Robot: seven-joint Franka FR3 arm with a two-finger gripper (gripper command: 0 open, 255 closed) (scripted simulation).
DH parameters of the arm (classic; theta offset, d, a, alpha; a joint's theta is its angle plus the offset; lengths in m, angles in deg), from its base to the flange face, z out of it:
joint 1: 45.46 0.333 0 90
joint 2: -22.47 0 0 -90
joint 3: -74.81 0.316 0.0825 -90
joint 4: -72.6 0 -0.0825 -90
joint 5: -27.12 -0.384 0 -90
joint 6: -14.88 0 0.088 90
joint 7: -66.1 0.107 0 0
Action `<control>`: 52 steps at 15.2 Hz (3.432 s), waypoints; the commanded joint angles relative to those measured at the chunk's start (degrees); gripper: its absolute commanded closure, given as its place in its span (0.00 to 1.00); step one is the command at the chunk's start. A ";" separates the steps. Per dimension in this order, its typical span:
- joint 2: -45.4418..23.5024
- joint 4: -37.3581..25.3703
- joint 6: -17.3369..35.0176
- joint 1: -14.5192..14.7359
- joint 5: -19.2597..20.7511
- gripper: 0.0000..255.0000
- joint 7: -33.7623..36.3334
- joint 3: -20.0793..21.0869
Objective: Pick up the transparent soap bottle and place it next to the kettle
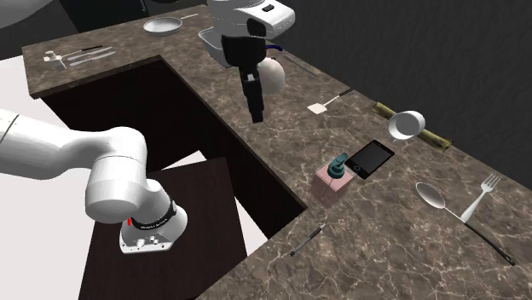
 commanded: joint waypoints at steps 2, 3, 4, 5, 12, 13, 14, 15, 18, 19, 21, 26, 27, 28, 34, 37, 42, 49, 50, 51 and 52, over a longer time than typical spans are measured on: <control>-1.83 -0.36 1.32 -0.19 0.02 0.00 -0.40 -0.66; -3.70 -0.79 2.60 -0.37 0.00 0.00 -0.80 -1.31; -5.60 -1.29 3.84 -0.54 -0.04 0.00 -1.22 -1.96; -7.54 -1.87 5.03 -0.68 -0.13 0.00 -1.64 -2.60; -21.88 -7.93 11.98 -1.43 -1.89 0.00 -5.05 -6.86; -24.03 -9.08 12.75 -1.54 -2.33 0.00 -5.61 -7.41; -26.19 -10.30 13.45 -1.63 -2.82 0.00 -6.19 -7.95; -28.37 -11.60 14.09 -1.73 -3.36 0.00 -6.78 -8.47; -35.04 -15.93 15.59 -2.16 -5.26 0.00 -8.65 -9.87; -37.30 -17.52 15.94 -2.34 -5.98 0.00 -9.29 -10.28; -39.61 -19.22 16.23 -2.60 -6.75 0.00 -9.94 -10.62; -40.29 -16.13 19.99 -2.54 -6.96 0.00 -10.08 -10.53; -40.46 -15.56 20.74 -2.53 -7.02 0.00 -10.12 -10.52; -40.76 -14.67 21.91 -2.50 -7.10 0.00 -10.18 -10.50; -40.76 -14.67 21.91 -2.50 -7.10 0.00 -10.18 -10.50; -40.76 -14.68 21.90 -2.50 -7.10 1.00 -10.18 -10.50; -40.76 -14.66 21.92 -2.51 -7.10 1.00 -10.18 -10.50; -40.26 -16.43 19.67 -2.50 -6.95 1.00 -9.97 -10.48; -40.11 -17.04 18.92 -2.50 -6.91 1.00 -9.91 -10.48; -39.98 -17.66 18.16 -2.50 -6.86 1.00 -9.84 -10.48; -39.86 -18.30 17.41 -2.50 -6.83 1.00 -9.78 -10.47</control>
